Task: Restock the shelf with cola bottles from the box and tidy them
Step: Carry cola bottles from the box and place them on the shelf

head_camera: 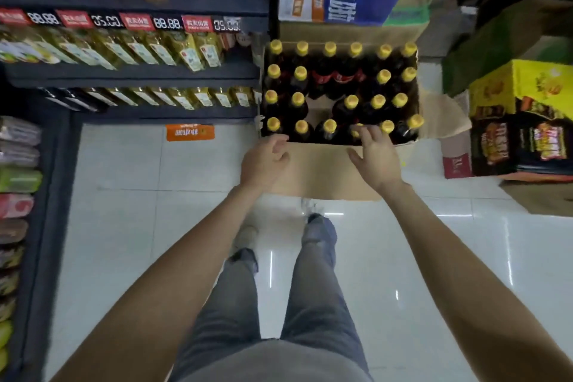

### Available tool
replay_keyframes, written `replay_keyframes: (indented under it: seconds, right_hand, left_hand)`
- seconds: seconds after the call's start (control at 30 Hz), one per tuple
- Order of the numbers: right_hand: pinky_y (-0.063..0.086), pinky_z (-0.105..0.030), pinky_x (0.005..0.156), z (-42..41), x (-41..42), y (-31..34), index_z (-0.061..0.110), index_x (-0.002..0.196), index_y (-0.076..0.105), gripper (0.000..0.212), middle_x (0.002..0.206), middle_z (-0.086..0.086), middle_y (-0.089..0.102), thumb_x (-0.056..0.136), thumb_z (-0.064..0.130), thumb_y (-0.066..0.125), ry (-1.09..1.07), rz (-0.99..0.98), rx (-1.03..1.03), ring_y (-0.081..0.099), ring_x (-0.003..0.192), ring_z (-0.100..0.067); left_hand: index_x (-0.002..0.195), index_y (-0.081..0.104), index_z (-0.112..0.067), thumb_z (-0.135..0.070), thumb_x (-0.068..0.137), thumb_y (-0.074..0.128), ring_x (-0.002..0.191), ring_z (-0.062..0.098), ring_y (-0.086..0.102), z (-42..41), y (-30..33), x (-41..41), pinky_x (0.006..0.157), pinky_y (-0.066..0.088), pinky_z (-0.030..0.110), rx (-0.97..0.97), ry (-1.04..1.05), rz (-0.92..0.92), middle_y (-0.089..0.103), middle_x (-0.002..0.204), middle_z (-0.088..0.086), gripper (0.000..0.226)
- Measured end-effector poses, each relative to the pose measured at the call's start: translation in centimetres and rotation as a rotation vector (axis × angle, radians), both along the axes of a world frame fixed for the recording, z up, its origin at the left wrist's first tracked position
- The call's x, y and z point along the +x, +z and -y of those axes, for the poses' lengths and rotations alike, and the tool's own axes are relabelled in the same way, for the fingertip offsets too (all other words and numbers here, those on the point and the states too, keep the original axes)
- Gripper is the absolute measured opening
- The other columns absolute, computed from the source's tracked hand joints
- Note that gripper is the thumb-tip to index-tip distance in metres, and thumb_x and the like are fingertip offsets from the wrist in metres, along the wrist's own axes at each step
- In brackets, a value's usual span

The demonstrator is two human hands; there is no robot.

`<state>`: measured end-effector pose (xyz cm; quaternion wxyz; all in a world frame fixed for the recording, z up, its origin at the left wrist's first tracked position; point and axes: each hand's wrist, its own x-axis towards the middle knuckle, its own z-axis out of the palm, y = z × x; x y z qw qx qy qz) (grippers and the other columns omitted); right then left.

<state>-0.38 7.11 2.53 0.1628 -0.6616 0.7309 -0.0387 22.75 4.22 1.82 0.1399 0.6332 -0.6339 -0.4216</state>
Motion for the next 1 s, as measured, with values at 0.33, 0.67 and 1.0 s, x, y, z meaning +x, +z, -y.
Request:
replay_keyframes:
  seconds: [0.33,0.67,1.0]
  right_hand:
    - [0.048,-0.039,0.08,8.3,-3.2,-5.6,0.018,0.142,0.031,0.059,0.129,-0.012,0.046,0.091,0.025,0.058,0.442,-0.228,0.359,0.04,0.121,-0.032]
    - [0.045,-0.027,0.04,8.4,-5.1,-8.0,0.005,0.092,0.064,0.038,0.09,-0.015,0.06,0.059,0.007,0.083,0.423,-0.154,0.177,0.059,0.077,-0.031]
    - [0.051,-0.034,0.065,8.5,-7.1,-6.6,0.01,0.105,0.065,0.039,0.097,-0.01,0.064,0.07,0.015,0.08,0.343,-0.085,0.234,0.059,0.096,-0.031]
  left_hand:
    - [0.13,0.051,-0.018,-0.017,0.086,0.065,0.11,0.024,0.058,4.2,-5.6,-7.7,0.085,0.052,0.042,0.023,0.185,0.149,0.049,0.132,0.005,0.045]
    - [0.118,0.056,-0.01,-0.011,0.081,0.071,0.104,0.031,0.057,5.3,-7.6,-8.9,0.088,0.048,0.036,0.033,0.201,0.212,0.049,0.124,0.012,0.04]
    - [0.118,0.057,-0.006,-0.005,0.083,0.068,0.099,0.033,0.059,4.9,-7.5,-8.7,0.086,0.05,0.036,-0.01,0.186,0.207,0.051,0.12,0.016,0.037]
